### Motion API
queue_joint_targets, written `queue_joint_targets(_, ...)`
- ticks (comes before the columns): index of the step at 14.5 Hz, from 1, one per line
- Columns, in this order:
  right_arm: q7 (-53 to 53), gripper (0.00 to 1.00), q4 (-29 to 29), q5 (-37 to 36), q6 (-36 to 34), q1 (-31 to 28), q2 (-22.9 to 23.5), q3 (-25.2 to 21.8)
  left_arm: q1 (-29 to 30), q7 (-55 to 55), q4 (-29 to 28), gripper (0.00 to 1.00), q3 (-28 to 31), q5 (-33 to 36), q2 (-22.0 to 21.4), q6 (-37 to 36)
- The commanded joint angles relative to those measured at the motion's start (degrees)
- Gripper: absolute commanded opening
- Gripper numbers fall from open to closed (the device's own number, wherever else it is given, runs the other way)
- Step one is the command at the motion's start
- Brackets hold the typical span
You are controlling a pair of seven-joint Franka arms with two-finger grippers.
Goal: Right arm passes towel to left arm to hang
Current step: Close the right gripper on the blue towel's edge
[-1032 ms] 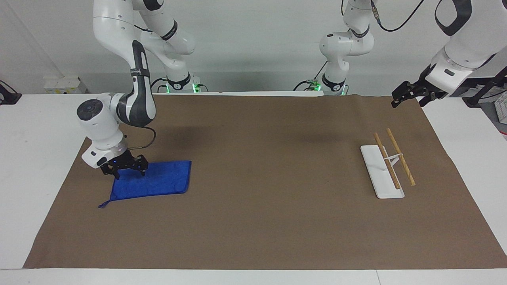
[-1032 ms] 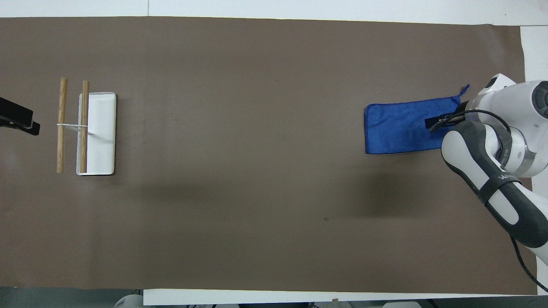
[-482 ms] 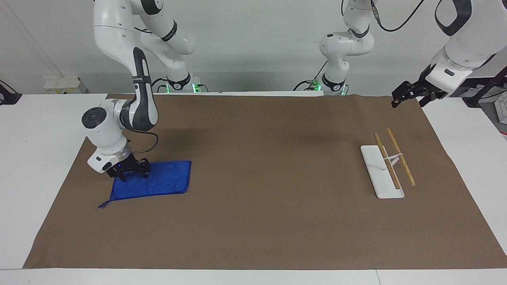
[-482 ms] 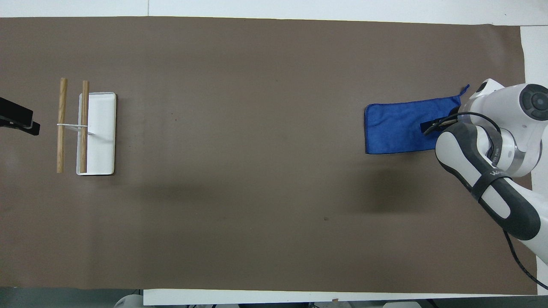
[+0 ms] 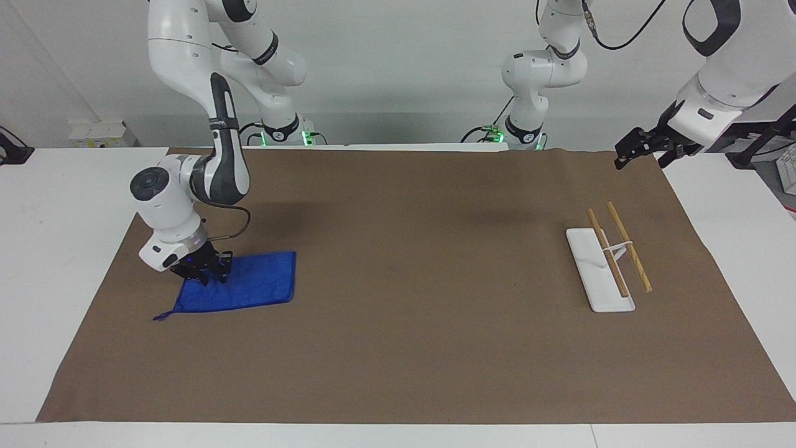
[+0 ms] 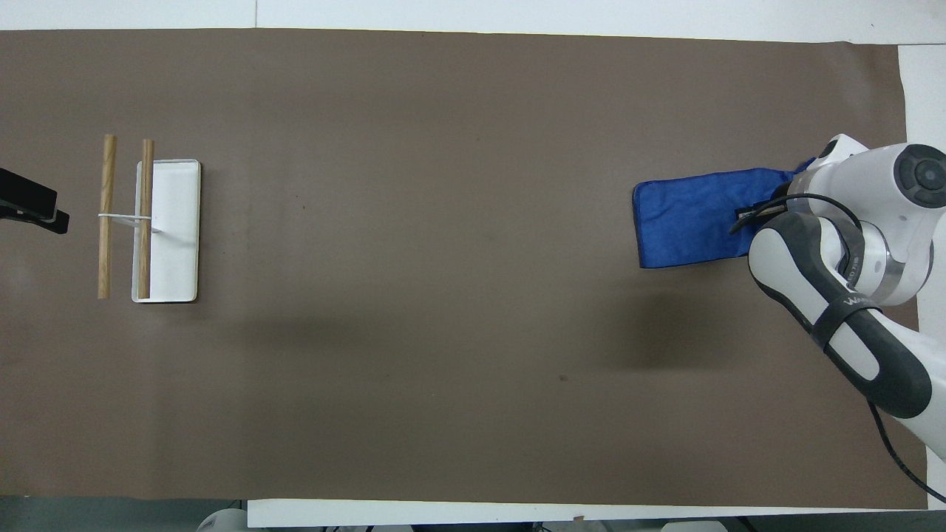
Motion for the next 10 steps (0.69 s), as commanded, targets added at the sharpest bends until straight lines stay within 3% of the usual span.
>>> queue_joint_targets(1, -1.10, 0.00, -0.33, 0.14, 0.18, -1.89, 0.06, 1.42, -0.35, -0.54, -1.36, 1.00, 0.30, 1.09, -1.22, 0.29)
queue_joint_targets(3, -0.40, 0.00, 0.63, 1.80, -2.27, -2.07, -0.46, 2.48, -0.35, -0.54, -1.45, 1.00, 0.30, 1.09, -1.22, 0.29)
queue_joint_targets(5, 3.53, 0.00, 4.75, 3.82, -9.80, -2.07, -1.34, 3.53, -0.35, -0.54, -1.45, 1.00, 0.30, 1.09, -1.31, 0.29)
queue_joint_targets(10, 28.55, 0.00, 12.22, 3.83, -25.99, -1.20, -6.44, 12.48, -0.35, -0.54, -1.36, 1.00, 0.30, 1.09, -1.31, 0.29)
